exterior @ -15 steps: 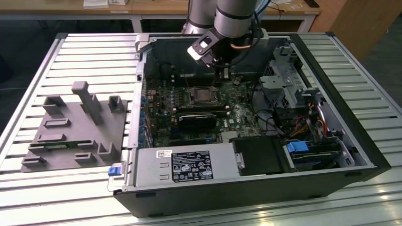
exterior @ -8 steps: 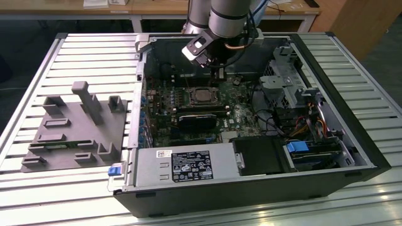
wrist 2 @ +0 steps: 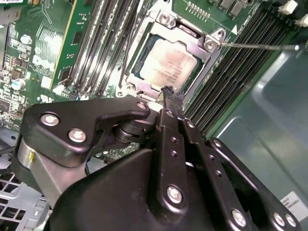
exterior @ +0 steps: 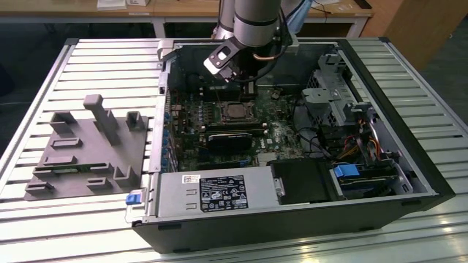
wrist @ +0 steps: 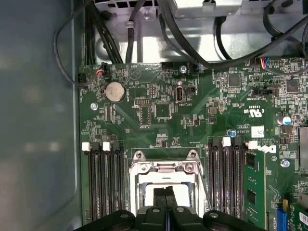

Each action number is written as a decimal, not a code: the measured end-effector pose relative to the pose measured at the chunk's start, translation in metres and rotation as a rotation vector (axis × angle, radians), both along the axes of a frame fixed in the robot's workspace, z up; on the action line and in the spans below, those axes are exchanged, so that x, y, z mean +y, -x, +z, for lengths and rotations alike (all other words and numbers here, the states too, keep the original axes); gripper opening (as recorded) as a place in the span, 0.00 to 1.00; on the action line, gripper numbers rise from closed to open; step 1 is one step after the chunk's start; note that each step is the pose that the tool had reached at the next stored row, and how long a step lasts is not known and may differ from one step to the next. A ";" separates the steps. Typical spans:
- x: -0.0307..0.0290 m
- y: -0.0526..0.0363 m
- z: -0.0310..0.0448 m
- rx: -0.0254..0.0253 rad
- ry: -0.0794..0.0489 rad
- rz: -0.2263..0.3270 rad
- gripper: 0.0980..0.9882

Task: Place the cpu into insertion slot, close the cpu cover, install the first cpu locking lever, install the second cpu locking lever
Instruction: 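Close the cpu cover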

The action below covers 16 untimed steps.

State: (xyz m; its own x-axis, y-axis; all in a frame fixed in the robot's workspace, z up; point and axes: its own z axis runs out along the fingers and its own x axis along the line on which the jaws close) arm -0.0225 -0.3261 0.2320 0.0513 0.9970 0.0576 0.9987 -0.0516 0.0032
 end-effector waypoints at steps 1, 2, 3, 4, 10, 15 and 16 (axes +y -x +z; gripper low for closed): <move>-0.0002 0.0018 -0.0004 -0.0066 0.000 0.000 0.00; -0.0004 0.0035 -0.0008 -0.0135 0.000 0.000 0.00; -0.0004 0.0048 -0.0013 -0.0191 0.000 0.000 0.00; -0.0004 0.0061 -0.0016 -0.0222 0.000 0.000 0.00; -0.0005 0.0099 -0.0031 -0.0226 0.010 0.000 0.00; -0.0006 0.0110 -0.0046 -0.0226 0.030 0.000 0.00; -0.0006 0.0118 -0.0048 -0.0225 0.030 0.000 0.00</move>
State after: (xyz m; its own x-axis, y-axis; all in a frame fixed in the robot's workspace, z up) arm -0.0343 -0.3267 0.2272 0.0500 0.9983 0.0291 0.9983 -0.0508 0.0273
